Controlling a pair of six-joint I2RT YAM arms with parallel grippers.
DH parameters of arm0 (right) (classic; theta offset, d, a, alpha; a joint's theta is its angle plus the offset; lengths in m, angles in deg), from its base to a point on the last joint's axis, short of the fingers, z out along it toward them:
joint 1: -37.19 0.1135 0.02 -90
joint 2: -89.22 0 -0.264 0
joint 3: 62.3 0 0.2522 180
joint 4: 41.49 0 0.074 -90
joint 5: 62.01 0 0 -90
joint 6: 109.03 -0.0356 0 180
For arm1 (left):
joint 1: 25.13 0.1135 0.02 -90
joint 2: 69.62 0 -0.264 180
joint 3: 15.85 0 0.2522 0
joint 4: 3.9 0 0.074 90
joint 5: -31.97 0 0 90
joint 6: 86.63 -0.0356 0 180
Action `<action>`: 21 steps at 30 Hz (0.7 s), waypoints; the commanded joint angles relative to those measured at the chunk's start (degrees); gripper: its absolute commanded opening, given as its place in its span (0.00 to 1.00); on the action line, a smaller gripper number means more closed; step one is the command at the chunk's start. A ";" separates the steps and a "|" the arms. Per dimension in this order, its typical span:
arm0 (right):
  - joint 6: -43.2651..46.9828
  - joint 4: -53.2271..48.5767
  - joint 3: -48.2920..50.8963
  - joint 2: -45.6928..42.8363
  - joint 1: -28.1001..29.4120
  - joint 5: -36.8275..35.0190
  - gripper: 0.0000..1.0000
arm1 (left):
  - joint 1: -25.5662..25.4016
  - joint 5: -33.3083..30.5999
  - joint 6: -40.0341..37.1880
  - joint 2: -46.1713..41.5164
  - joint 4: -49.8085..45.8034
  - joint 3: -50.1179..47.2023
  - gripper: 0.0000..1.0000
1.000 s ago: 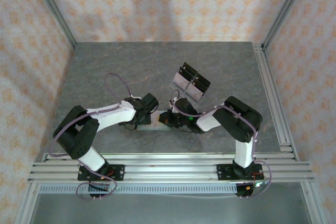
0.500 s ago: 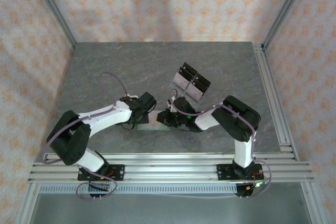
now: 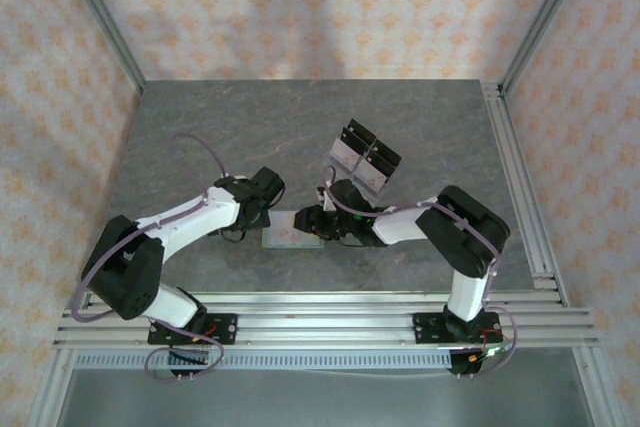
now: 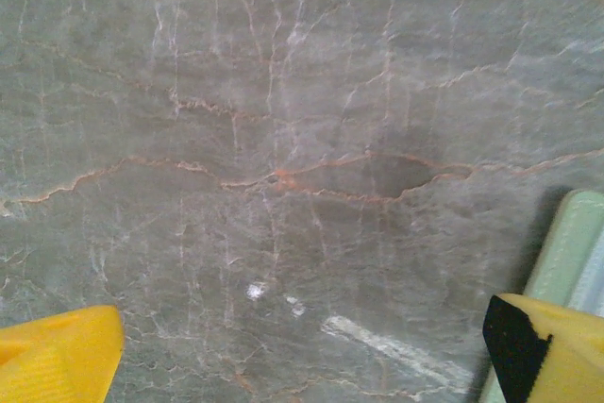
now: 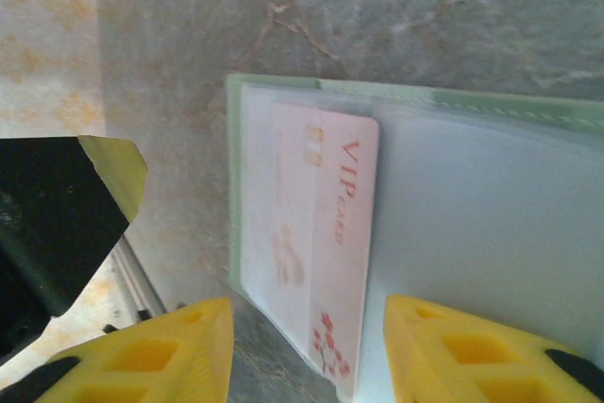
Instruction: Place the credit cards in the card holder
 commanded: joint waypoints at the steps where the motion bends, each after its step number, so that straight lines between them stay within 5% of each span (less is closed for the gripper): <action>1: 5.58 -12.94 -2.70 -3.56 0.13 -3.12 0.48 | 0.18 -1.07 0.63 1.58 -0.19 -1.88 1.00; 6: 10.36 -24.78 -7.61 -5.77 0.12 -5.72 0.46 | 0.27 -1.23 0.80 2.22 0.82 -3.47 1.00; 13: 14.99 -36.27 -14.96 -2.92 0.13 -7.53 0.14 | 0.25 -1.74 1.33 2.65 1.81 -5.43 1.00; 21: 15.34 -37.57 -18.77 1.61 0.90 -7.42 0.07 | 0.23 -1.04 1.25 3.18 3.28 -6.57 1.00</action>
